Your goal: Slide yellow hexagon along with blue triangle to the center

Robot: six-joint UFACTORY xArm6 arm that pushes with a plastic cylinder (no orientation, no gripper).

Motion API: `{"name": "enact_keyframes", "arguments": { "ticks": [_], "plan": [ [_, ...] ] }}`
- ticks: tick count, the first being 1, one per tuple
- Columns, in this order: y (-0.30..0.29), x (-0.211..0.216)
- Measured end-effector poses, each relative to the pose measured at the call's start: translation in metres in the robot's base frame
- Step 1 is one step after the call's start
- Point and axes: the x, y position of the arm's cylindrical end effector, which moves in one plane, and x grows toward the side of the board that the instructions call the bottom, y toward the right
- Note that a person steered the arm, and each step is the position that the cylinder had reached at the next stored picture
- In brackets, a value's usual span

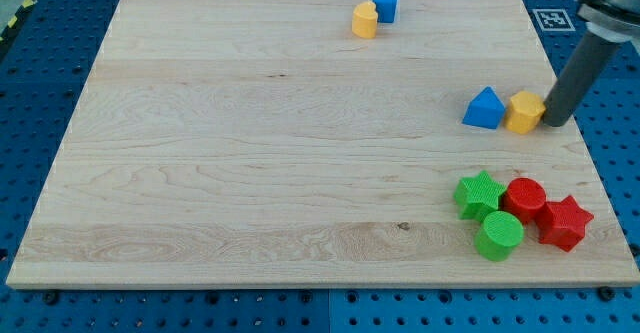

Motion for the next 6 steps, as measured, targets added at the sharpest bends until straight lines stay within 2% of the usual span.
{"name": "enact_keyframes", "arguments": {
  "ticks": [6],
  "plan": [
    [-0.081, -0.010]
  ]
}}
